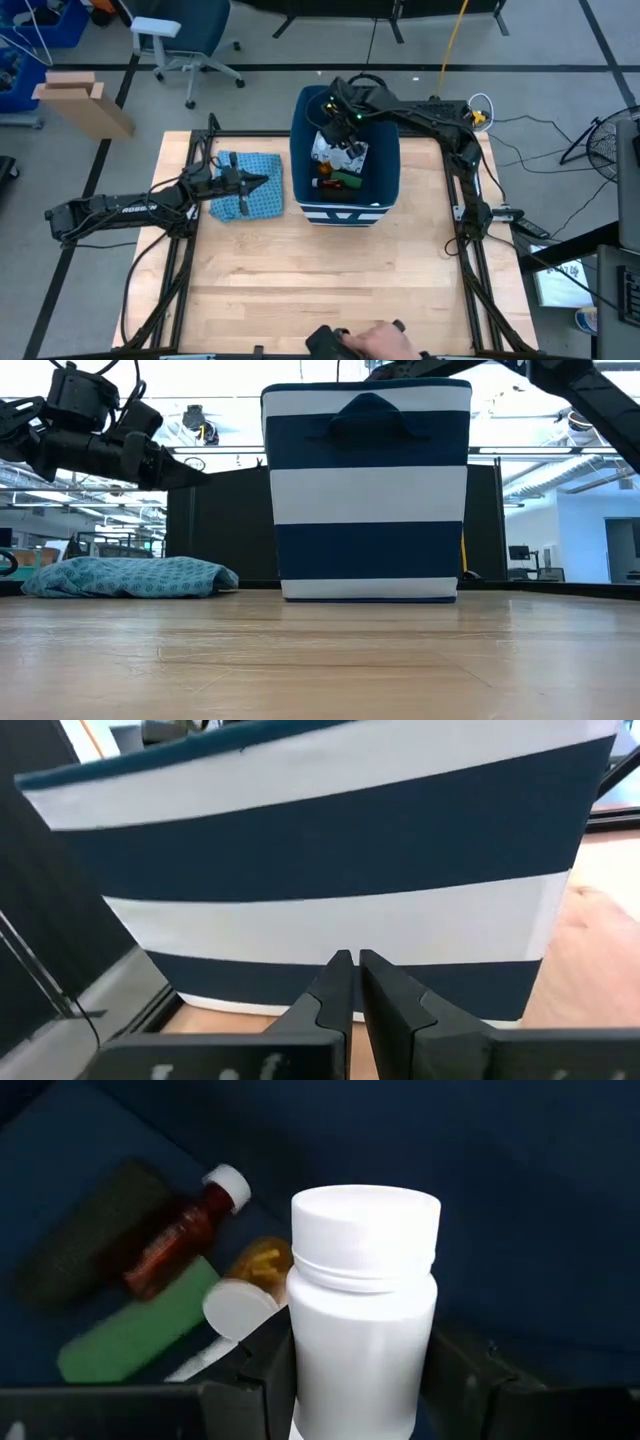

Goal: Pick & place medical supplies in basket/bin
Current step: Put the white pill bottle into the blue bin

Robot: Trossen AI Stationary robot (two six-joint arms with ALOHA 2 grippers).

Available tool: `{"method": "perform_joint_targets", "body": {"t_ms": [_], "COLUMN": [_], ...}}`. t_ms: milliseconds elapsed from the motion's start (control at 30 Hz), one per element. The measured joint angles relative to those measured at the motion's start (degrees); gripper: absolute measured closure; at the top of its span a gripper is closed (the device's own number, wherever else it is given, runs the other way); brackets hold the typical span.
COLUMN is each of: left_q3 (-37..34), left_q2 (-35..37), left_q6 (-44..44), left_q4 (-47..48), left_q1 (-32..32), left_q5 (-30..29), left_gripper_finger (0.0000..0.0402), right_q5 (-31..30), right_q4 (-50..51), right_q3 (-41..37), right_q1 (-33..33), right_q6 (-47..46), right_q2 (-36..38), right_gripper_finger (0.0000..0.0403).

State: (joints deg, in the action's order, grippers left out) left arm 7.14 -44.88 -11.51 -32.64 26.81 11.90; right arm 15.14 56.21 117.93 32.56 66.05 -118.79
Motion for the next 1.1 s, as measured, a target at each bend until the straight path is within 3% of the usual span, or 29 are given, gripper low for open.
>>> {"method": "perform_joint_targets", "body": {"t_ms": [400,867,1100], "left_q3": [0.0,0.0,0.0], "left_q2": [0.0,0.0,0.0], "left_q6": [-0.8,0.0,0.0], "left_q4": [2.9,4.5,4.5], "left_q1": [0.0,0.0,0.0], "left_q5": [0.0,0.1,0.1], "left_gripper_finger": [0.0376,0.0376,0.0376], "right_q5": [-0.9,-8.4,-7.0], "right_q4": [0.2,-3.2,-4.1], "right_q3": [-2.6,-15.7,-17.7], "right_q1": [-0.2,-0.7,-0.3], "right_q6": [-0.6,-0.9,-2.2], "right_q2": [-7.9,-7.8,-8.0], "right_gripper_finger": [0.0253,0.0253,0.0253]}}
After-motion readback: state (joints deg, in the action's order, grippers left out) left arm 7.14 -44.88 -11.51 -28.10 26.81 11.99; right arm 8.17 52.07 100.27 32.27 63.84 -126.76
